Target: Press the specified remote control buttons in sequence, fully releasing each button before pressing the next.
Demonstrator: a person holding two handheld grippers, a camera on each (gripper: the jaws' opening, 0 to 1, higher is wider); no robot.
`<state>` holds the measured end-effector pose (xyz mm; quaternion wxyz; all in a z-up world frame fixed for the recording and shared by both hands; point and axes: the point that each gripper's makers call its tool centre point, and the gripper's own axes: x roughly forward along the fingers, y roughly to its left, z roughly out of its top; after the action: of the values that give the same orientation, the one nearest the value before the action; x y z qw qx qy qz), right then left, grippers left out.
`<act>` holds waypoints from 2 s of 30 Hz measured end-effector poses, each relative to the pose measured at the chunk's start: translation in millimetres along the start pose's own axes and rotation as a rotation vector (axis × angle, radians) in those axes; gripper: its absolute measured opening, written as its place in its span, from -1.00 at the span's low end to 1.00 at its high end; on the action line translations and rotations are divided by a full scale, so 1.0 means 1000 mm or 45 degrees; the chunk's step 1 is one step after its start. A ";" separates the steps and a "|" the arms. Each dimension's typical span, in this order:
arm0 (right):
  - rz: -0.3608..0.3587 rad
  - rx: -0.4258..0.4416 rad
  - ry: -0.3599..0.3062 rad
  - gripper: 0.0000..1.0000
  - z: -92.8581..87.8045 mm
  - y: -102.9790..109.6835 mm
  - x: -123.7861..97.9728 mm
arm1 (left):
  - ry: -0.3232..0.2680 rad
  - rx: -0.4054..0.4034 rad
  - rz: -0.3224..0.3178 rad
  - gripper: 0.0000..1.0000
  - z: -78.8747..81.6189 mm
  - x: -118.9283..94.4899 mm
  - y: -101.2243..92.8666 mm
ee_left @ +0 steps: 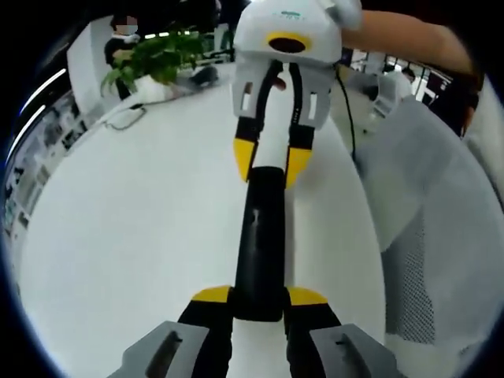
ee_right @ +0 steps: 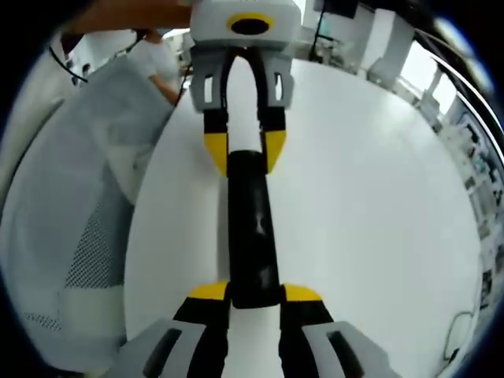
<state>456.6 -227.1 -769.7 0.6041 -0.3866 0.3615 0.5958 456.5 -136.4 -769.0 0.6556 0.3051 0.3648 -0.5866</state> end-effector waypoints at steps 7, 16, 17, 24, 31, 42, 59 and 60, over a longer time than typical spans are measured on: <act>0.000 0.011 -0.013 -0.59 0.000 0.000 0.006 | 0.000 0.006 -0.001 -0.53 -0.004 0.002 0.000; 0.010 0.036 -0.034 -0.59 -0.004 0.006 0.015 | 0.011 0.021 -0.018 -0.53 -0.010 0.007 -0.003; 0.009 0.038 -0.041 -0.59 -0.004 0.005 0.015 | 0.012 0.022 -0.018 -0.53 -0.011 0.007 -0.004; 0.004 0.052 -0.055 -0.58 -0.004 0.005 0.015 | -0.022 0.015 -0.007 -0.53 -0.012 0.006 -0.003; -0.002 0.056 -0.049 -0.58 -0.004 0.004 0.015 | -0.034 0.035 0.001 -0.53 -0.011 0.006 -0.003; -0.016 0.072 -0.044 -0.56 -0.002 0.005 0.012 | -0.045 0.055 0.011 -0.53 -0.012 0.006 -0.003; -0.054 0.075 -0.043 -0.61 0.002 0.008 -0.011 | -0.033 0.065 0.015 -0.53 -0.012 0.005 -0.005; -0.054 0.073 -0.040 -0.67 0.002 0.009 -0.012 | -0.032 0.066 0.015 -0.53 -0.012 0.005 -0.005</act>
<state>447.5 -230.7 -757.8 0.6330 -0.3675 0.3606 0.5782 450.1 -130.2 -779.8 0.6555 0.3167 0.3394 -0.5957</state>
